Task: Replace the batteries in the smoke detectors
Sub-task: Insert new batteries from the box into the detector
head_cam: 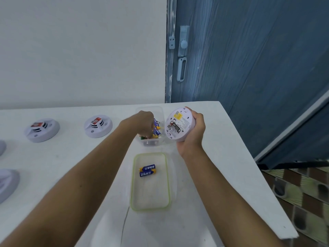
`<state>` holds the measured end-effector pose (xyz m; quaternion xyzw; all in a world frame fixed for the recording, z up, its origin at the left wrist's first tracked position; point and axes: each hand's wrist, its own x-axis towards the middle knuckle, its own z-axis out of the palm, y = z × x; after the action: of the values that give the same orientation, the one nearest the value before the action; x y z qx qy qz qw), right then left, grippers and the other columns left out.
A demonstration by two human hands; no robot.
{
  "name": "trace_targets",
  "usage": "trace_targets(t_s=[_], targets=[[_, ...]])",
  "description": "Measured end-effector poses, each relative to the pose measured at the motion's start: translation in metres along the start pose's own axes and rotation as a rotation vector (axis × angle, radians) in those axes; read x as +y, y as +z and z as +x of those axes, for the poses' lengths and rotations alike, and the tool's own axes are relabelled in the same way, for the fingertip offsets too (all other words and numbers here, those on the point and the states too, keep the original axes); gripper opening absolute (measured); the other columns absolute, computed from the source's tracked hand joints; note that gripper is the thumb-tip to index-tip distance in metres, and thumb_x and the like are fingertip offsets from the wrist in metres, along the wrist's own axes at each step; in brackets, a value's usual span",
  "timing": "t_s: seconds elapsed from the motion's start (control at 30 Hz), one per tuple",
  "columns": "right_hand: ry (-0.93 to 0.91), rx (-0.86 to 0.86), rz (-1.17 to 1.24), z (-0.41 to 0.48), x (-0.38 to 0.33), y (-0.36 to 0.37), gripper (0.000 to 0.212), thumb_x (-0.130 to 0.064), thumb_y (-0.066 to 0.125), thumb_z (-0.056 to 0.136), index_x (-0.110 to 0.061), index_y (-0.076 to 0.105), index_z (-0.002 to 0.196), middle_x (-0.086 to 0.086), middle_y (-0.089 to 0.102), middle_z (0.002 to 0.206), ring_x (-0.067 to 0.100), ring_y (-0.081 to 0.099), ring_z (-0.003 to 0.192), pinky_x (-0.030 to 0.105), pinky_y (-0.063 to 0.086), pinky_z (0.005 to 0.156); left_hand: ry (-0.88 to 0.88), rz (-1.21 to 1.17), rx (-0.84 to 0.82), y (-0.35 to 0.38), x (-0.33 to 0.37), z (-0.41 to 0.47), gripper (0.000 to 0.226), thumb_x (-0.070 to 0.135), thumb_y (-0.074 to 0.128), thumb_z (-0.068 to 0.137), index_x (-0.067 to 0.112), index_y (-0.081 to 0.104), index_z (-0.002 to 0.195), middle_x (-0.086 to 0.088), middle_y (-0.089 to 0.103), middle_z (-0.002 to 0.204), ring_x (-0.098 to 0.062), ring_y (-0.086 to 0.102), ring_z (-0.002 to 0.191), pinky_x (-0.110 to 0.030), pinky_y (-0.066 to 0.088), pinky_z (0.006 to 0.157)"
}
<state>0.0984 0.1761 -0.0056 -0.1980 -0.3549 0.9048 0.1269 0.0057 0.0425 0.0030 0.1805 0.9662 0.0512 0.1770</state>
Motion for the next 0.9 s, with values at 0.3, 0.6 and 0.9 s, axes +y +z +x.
trace_targets(t_s=[0.3, 0.6, 0.9], targets=[[-0.004, 0.006, 0.128, -0.007, 0.01, -0.002, 0.032, -0.032, 0.045, 0.095, -0.018, 0.069, 0.111, 0.003, 0.067, 0.094, 0.021, 0.063, 0.086, 0.027, 0.053, 0.066, -0.038, -0.518, 0.469, -0.002, 0.002, -0.035, 0.006, 0.012, 0.069, 0.079, 0.017, 0.07, 0.083, 0.004, 0.065, 0.077, -0.008, 0.057, 0.065, -0.008, 0.037, 0.046], [-0.046, -0.015, 0.179, -0.014, 0.02, 0.002, 0.029, -0.029, 0.047, 0.093, -0.015, 0.064, 0.112, 0.009, 0.06, 0.103, 0.028, 0.059, 0.094, 0.029, 0.052, 0.068, 0.239, -0.745, 0.609, 0.019, 0.024, -0.101, 0.016, 0.011, 0.079, 0.075, 0.026, 0.075, 0.078, 0.0, 0.068, 0.075, -0.003, 0.055, 0.059, -0.02, 0.048, 0.066], [-0.035, -0.08, 0.121, -0.031, 0.025, 0.008, 0.03, -0.032, 0.043, 0.093, -0.016, 0.064, 0.109, 0.009, 0.06, 0.101, 0.029, 0.059, 0.092, 0.031, 0.052, 0.068, 0.32, -0.637, 0.625, 0.035, 0.019, -0.123, 0.019, 0.016, 0.075, 0.083, 0.019, 0.078, 0.102, 0.017, 0.061, 0.081, 0.001, 0.058, 0.078, -0.005, 0.038, 0.071]])
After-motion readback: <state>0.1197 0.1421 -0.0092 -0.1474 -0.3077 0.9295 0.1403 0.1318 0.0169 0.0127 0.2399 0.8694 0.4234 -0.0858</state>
